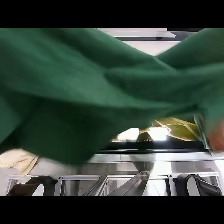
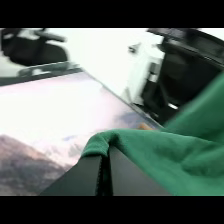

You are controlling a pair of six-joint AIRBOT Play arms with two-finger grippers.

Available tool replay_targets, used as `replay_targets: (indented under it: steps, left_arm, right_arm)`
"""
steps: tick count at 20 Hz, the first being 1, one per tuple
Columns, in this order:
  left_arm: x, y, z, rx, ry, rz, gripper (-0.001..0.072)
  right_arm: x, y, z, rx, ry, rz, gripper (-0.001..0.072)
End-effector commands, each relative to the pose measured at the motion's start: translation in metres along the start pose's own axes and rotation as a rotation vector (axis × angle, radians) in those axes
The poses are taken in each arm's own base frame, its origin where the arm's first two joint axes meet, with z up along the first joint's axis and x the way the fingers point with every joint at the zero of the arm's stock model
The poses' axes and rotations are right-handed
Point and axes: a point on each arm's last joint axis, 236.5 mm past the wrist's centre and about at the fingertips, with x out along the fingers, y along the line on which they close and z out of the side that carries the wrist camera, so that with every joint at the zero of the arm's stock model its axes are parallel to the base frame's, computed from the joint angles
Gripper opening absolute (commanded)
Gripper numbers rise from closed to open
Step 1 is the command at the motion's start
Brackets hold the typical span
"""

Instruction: Fold the shirts.

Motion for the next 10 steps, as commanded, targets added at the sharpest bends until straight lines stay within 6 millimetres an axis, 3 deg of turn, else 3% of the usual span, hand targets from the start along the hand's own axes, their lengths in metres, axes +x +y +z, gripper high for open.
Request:
replay_targets:
  steps: [1,4,7,10]
  left_arm:
    - [0.033,0.076,-0.043,-0.124,0.057,0.121,0.0026]
    - [0.085,0.163,-0.087,-0.196,0.151,0.198,0.0026]
    - [0.137,0.253,-0.159,-0.339,0.299,0.264,0.0025]
    - [0.172,0.333,-0.237,-0.415,0.428,0.326,0.0027]
  right_arm:
    - [0.034,-0.02,-0.06,0.207,0.17,0.101,0.0018]
    - [0.078,-0.069,-0.15,0.414,0.328,0.102,0.0018]
    - [0.134,-0.106,-0.272,0.53,0.475,0.076,0.0018]
    - [0.175,-0.155,-0.398,0.631,0.578,-0.08,0.0027]
